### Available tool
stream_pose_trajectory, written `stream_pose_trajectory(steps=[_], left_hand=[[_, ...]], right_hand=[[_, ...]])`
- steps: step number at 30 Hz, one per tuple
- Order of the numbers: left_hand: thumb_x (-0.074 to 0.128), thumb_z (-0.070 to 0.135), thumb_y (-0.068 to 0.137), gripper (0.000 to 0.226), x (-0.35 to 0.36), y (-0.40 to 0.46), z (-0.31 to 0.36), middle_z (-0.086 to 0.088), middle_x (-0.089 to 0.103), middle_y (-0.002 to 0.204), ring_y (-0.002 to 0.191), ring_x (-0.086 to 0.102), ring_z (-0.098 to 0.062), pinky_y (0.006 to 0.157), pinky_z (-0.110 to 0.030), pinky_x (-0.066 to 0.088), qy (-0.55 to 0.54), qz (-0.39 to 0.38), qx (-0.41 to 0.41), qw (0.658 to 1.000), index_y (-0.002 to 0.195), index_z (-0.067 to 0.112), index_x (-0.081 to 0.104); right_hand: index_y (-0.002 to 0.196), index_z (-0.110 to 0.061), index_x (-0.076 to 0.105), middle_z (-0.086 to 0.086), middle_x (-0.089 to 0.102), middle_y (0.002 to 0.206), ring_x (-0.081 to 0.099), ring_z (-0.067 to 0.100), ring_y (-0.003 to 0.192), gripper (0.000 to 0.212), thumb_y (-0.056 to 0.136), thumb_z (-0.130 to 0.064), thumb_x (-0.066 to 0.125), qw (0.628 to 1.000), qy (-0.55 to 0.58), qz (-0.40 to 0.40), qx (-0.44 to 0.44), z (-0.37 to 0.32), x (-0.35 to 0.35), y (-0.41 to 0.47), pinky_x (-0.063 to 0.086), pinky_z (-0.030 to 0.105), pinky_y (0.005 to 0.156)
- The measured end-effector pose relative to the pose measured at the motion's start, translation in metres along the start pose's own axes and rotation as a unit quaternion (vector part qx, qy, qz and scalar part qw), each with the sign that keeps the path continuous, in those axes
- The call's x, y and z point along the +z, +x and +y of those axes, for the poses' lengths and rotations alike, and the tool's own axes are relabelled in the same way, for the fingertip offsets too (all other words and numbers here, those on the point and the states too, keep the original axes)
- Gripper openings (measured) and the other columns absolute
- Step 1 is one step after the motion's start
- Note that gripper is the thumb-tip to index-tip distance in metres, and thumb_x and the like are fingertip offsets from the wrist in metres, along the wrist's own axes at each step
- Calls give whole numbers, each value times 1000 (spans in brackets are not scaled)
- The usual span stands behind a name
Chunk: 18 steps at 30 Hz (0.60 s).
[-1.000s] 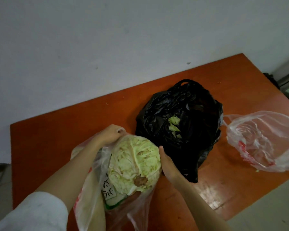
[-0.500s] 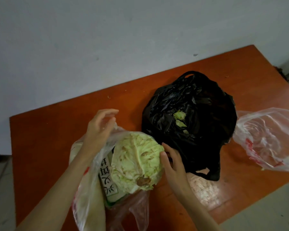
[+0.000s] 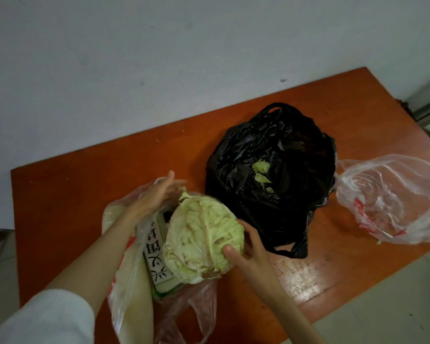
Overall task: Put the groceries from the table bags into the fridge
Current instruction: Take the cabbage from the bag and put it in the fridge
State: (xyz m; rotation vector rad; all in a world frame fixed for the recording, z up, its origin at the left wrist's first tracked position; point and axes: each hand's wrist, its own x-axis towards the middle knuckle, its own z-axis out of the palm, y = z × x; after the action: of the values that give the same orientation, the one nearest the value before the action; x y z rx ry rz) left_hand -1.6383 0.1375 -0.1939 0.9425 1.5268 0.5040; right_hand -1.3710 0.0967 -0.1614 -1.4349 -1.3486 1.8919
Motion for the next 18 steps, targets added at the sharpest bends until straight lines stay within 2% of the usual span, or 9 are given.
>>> stream_pose_trajectory(steps=[2, 4, 6, 7, 9, 11, 13, 15, 18], left_hand=[[38, 75, 77, 44, 2, 0, -1, 3, 52, 131, 118, 52, -17, 105, -48, 37, 9, 52, 8, 999, 105, 49, 58], [43, 67, 81, 35, 16, -15, 10, 9, 58, 122, 107, 56, -11, 101, -35, 41, 99, 143, 36, 984, 108, 50, 57], [48, 42, 93, 32, 39, -39, 16, -3, 60, 120, 100, 58, -6, 90, -17, 44, 87, 211, 115, 967, 120, 28, 58], [47, 38, 94, 34, 49, -53, 18, 0, 57, 124, 102, 54, 2, 89, -12, 42, 52, 212, 130, 967, 124, 23, 55], [40, 48, 93, 43, 66, -74, 12, 16, 49, 130, 106, 46, 11, 92, -13, 41, 11, 186, 121, 975, 131, 30, 46], [36, 55, 89, 52, 81, -85, 8, 27, 40, 130, 109, 43, 9, 88, -11, 37, 18, 169, 105, 980, 137, 36, 36], [42, 58, 84, 64, 91, -89, 7, 25, 28, 137, 124, 32, 3, 100, -21, 30, -20, 161, 86, 983, 142, 36, 26], [50, 65, 77, 78, 98, -94, 11, 19, 24, 143, 130, 26, -1, 106, -30, 30, -61, 154, 71, 984, 143, 36, 21], [52, 57, 77, 77, 101, -97, 17, 16, 27, 140, 126, 29, -2, 100, -27, 32, -109, 159, 51, 980, 144, 35, 20]], right_hand=[[129, -40, 38, -10, 48, 132, 56, -2, 109, 76, 62, -52, 72, 1000, 17, -21, 6, 4, -8, -5, 53, 20, 78], [130, -39, 37, -11, 47, 132, 55, -1, 112, 78, 62, -56, 72, 999, 18, -35, 6, 6, -14, -7, 53, 22, 81], [130, -42, 37, -12, 46, 134, 51, 2, 119, 81, 61, -68, 68, 999, 10, -30, 3, 10, -16, -7, 51, 29, 92], [130, -44, 36, -11, 46, 136, 49, 4, 122, 81, 61, -72, 66, 1000, 9, -28, 3, 11, -15, -6, 49, 33, 96], [129, -46, 36, -11, 45, 136, 48, 6, 122, 75, 64, -70, 63, 999, 17, -29, 5, 14, -13, -6, 48, 34, 97], [129, -48, 34, -13, 43, 137, 48, 5, 123, 74, 64, -67, 64, 999, 36, -32, 15, 18, -12, -3, 48, 31, 96], [136, -47, 25, -13, 39, 140, 46, 6, 125, 86, 62, -64, 67, 997, 45, -47, 35, 22, -10, -1, 46, 29, 98], [143, -47, 11, -11, 37, 142, 44, 8, 127, 100, 63, -61, 71, 995, 43, -73, 48, 25, -9, -1, 43, 29, 101], [134, -53, 18, -17, 40, 137, 44, 4, 124, 83, 70, -56, 71, 994, 33, -95, 32, 24, -10, 0, 39, 29, 105]])
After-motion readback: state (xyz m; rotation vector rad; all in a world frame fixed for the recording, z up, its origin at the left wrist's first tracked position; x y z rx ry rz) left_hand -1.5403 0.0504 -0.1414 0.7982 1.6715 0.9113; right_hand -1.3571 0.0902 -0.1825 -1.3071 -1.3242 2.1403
